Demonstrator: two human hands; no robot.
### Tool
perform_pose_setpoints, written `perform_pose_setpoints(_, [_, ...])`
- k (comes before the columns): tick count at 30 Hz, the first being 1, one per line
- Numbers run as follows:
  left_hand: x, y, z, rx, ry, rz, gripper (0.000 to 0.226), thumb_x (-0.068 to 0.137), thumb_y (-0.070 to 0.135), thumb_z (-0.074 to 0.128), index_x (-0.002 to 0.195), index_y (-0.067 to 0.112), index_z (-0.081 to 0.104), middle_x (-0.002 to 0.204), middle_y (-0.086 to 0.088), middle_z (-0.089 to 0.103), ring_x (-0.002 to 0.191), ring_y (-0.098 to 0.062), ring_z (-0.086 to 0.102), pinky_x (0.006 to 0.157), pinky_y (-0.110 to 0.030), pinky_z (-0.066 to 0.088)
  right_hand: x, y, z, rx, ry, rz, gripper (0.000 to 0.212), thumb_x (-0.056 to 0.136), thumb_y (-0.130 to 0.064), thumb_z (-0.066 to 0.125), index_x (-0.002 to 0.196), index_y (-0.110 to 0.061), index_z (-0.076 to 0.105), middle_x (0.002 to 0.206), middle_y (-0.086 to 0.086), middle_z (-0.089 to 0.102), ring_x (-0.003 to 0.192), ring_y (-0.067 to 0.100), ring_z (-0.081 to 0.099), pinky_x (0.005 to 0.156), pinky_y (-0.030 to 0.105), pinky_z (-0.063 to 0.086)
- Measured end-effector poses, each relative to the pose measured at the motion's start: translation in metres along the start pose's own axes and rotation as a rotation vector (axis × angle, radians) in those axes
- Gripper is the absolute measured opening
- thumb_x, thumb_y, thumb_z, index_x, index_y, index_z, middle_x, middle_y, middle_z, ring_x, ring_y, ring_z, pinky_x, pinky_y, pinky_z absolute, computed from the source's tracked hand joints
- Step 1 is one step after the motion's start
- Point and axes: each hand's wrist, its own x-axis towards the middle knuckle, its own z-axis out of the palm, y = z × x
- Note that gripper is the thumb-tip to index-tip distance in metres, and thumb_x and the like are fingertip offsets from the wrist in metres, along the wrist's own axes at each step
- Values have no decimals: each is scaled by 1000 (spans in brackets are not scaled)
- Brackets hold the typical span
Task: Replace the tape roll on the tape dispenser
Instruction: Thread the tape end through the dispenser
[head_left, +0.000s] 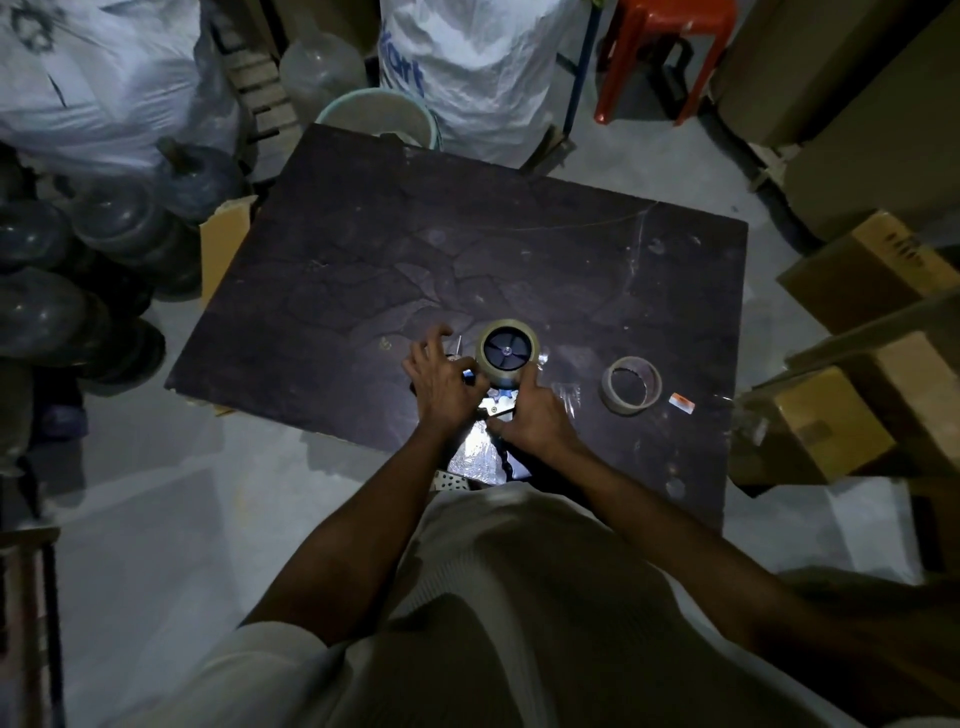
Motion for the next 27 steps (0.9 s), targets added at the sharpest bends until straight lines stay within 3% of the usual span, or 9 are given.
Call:
perform_pose_setpoints(7, [-3,-4,-6,41,-37,10,13,73,38,72,67,27,74,132,-2,45,122,-27,34,88,-41,24,3,3,0,1,28,15,103,70,-40,85,146,-15,20,102,17,70,88,38,70,66,41,57])
perform_pose_setpoints(16, [-10,-20,-8,182,-116,127,16,80,40,70,82,26,79,136,-14,49,122,-30,32,92,-42,23,8,3,0,-94,19,-21,110,77,-43,84,154,-6,15,110,21,68,97,41,67,66,35,46])
perform_pose_setpoints(21, [-2,-17,-14,303,-178,169,33,69,54,77,88,27,79,147,-12,41,129,-32,29,96,-44,19,8,2,0,-105,31,-35,104,76,-42,83,149,-6,17,110,22,68,97,42,68,67,37,49])
perform_pose_setpoints(27, [7,-7,-9,333,-255,154,47,72,72,66,98,36,79,158,-14,28,141,-40,23,106,-55,20,3,1,-1,-56,38,-31,91,75,-38,85,139,-8,28,108,19,67,95,40,68,68,37,52])
